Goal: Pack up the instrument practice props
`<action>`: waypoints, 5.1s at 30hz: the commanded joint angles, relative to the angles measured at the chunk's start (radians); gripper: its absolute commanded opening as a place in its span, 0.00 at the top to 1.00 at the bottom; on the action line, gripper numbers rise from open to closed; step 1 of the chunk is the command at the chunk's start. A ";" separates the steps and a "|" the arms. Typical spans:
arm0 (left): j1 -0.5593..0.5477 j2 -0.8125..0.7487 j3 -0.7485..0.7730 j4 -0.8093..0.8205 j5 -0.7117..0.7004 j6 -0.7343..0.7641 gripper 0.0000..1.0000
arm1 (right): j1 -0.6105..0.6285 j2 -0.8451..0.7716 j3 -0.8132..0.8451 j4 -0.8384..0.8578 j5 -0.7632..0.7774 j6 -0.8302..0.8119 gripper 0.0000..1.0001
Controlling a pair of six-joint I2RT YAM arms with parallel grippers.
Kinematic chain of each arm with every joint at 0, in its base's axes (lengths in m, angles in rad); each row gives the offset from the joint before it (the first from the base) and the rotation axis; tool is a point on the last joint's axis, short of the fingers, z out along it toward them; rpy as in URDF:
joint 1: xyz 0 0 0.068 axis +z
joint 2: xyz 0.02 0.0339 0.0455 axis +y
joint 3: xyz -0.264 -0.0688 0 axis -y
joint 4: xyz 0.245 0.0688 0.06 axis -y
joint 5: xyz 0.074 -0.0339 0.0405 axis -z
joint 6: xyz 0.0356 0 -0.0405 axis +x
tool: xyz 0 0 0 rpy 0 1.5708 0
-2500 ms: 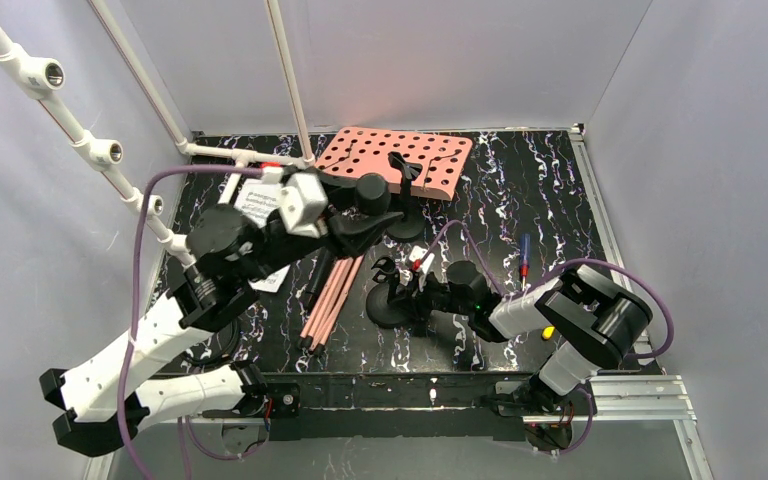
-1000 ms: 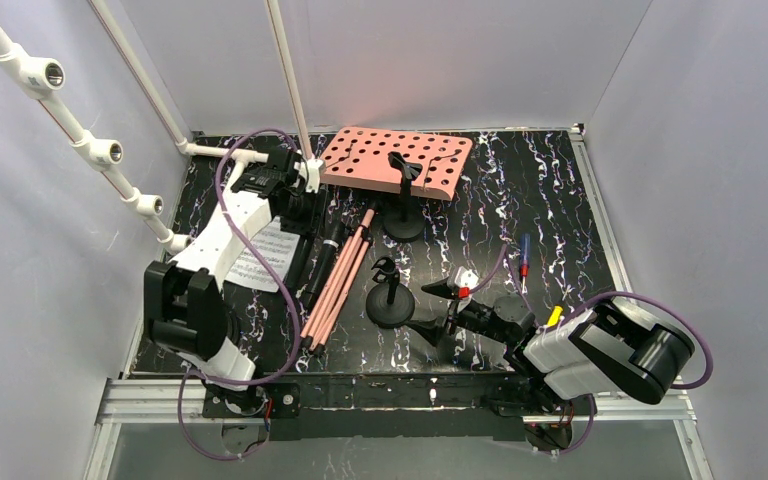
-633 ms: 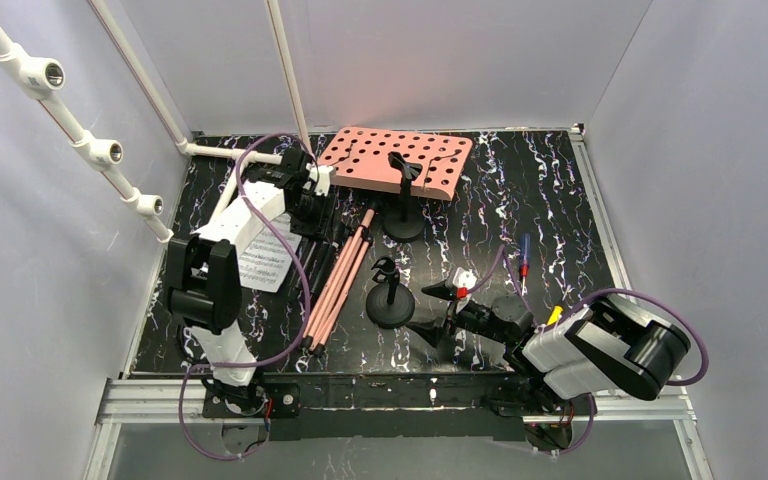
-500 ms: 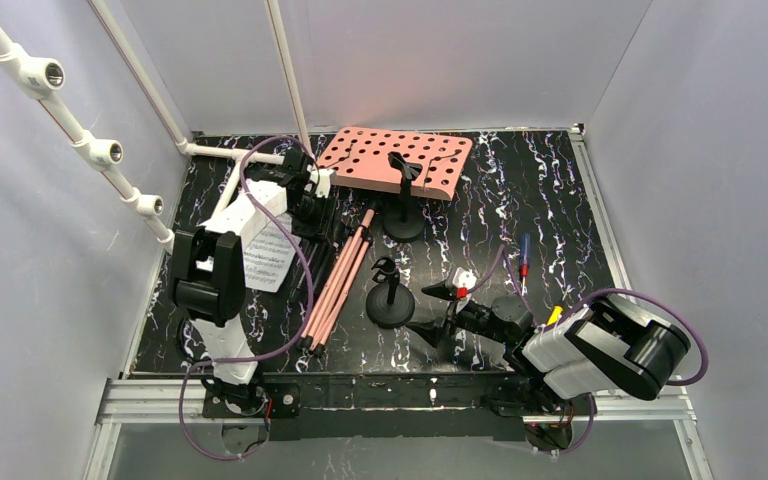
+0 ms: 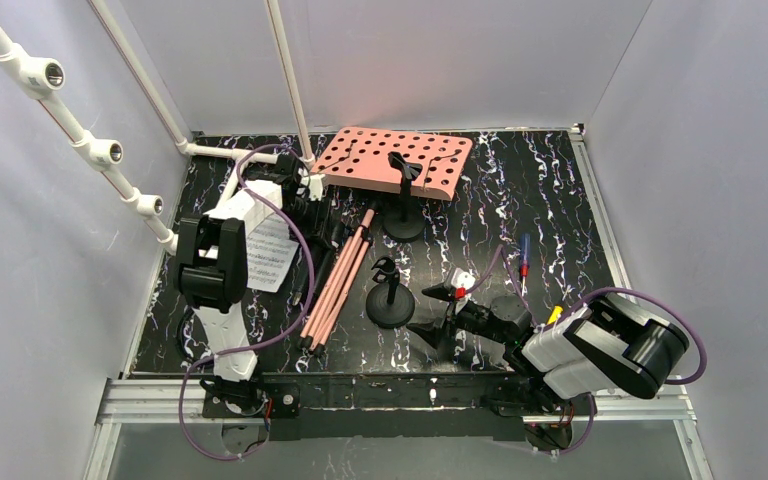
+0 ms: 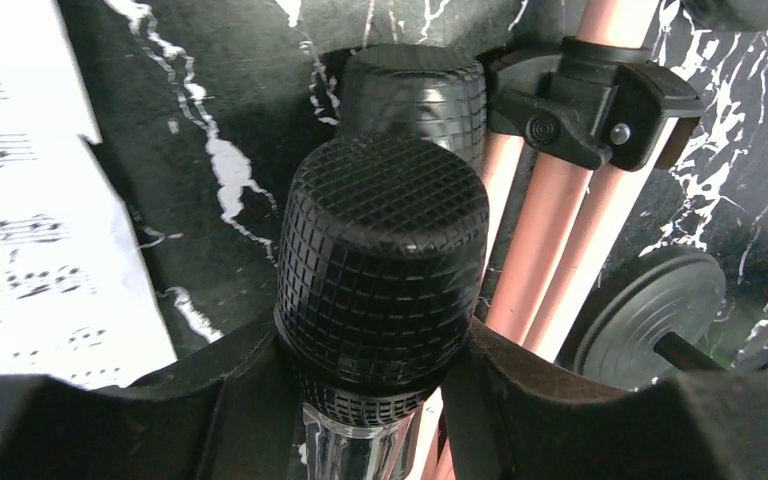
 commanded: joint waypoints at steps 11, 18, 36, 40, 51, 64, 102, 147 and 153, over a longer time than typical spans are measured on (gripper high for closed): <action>0.008 0.024 0.000 -0.035 0.109 -0.011 0.40 | -0.001 0.004 0.014 0.033 0.002 -0.026 0.01; 0.008 0.008 0.004 -0.041 0.032 -0.012 0.31 | 0.000 -0.002 0.014 0.024 0.004 -0.027 0.01; 0.005 -0.045 -0.007 -0.043 -0.021 -0.050 0.13 | -0.001 -0.016 0.022 -0.014 0.011 -0.025 0.01; 0.005 -0.138 -0.016 -0.062 -0.036 -0.058 0.10 | 0.003 -0.058 0.049 -0.090 -0.006 -0.015 0.01; 0.005 -0.547 -0.130 0.019 -0.079 -0.063 0.10 | 0.028 -0.205 0.184 -0.297 0.057 -0.032 0.01; 0.005 -0.735 -0.172 0.067 -0.185 -0.039 0.09 | 0.074 0.084 0.342 -0.152 0.065 -0.035 0.37; 0.006 -0.816 -0.195 0.101 -0.274 -0.021 0.09 | -0.074 0.542 0.668 0.043 0.225 -0.085 0.91; 0.006 -1.886 -0.579 0.236 -0.630 -0.067 0.02 | -0.074 -1.273 0.515 -1.317 1.071 -0.355 0.01; 0.006 -2.070 -0.732 0.291 -0.709 -0.074 0.02 | -0.074 -1.346 0.413 -1.256 1.128 -0.404 0.01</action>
